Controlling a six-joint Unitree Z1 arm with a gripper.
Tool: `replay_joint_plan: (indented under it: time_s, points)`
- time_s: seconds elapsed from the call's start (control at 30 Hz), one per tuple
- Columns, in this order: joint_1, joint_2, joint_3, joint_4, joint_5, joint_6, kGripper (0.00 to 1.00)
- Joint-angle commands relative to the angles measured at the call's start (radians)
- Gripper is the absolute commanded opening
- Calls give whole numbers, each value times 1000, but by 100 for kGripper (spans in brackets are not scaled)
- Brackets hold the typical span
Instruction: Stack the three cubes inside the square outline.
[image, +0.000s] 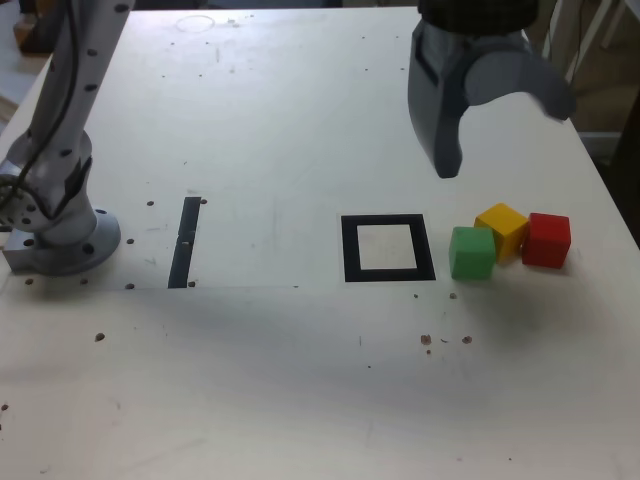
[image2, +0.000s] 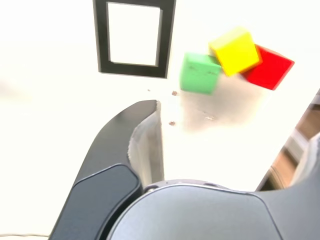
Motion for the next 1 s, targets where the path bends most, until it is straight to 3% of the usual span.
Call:
replay_joint_plan:
  time_s: [0.0, 0.47, 0.97]
  points:
    - [-7, 18, -17, 15, -3, -38, 100]
    - [-27, 104, -94, 27, 4, -412, 100]
    - [-27, 229, -289, 29, 17, -595, 100]
